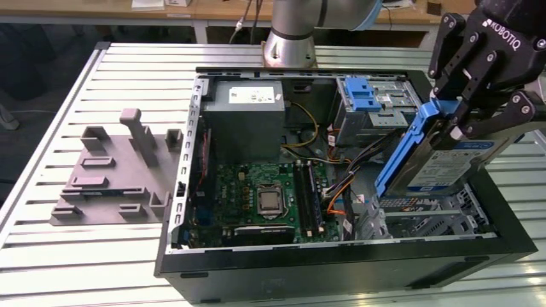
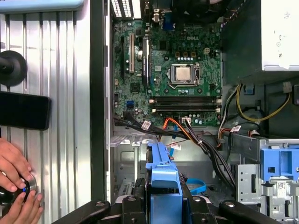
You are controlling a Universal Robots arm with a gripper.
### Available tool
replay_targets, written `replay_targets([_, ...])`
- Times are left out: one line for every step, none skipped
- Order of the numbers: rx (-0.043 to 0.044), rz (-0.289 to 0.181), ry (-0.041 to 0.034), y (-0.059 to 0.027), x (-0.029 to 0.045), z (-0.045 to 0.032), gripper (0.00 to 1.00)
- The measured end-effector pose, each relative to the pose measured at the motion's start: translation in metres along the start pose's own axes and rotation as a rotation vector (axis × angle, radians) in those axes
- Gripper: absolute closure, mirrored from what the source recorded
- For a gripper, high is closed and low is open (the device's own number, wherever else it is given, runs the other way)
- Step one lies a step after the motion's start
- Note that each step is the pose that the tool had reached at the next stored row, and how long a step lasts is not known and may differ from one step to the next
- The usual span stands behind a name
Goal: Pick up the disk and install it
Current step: 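Insert the disk into the insertion slot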
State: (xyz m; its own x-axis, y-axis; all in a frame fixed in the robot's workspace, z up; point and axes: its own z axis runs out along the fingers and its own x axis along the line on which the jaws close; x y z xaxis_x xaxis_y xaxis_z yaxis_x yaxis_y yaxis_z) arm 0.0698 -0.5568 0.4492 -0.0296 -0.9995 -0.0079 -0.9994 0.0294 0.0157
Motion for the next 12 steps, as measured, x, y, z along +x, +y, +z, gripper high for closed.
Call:
replay_targets([0.0, 0.0, 0.0002, -0.0012, 0.0003, 0.0005, 0.64])
replay_targets([0.0, 0.0, 0.0003, -0.0026, 0.0006, 0.001, 0.64])
replay_targets([0.0, 0.0, 0.0002, -0.0042, 0.0011, 0.0016, 0.64])
replay_targets([0.0, 0.0, 0.0, -0.0051, 0.0014, 0.0022, 0.64])
replay_targets([0.0, 0.0, 0.0, -0.0057, 0.0017, 0.0029, 0.64])
replay_targets([0.0, 0.0, 0.0001, -0.0059, 0.002, 0.0034, 0.64])
replay_targets([0.0, 0.0, 0.0001, -0.0059, 0.0023, 0.0039, 0.64])
replay_targets([0.0, 0.0, 0.0003, -0.0059, 0.0027, 0.0044, 0.64])
replay_targets([0.0, 0.0, 0.0002, -0.006, 0.0032, 0.005, 0.64])
replay_targets([0.0, 0.0, 0.0, -0.006, 0.0038, 0.0056, 0.64])
replay_targets([0.0, 0.0, 0.0, -0.0061, 0.0043, 0.0062, 0.64])
replay_targets([0.0, 0.0, 0.0001, -0.0061, 0.0048, 0.0068, 0.64])
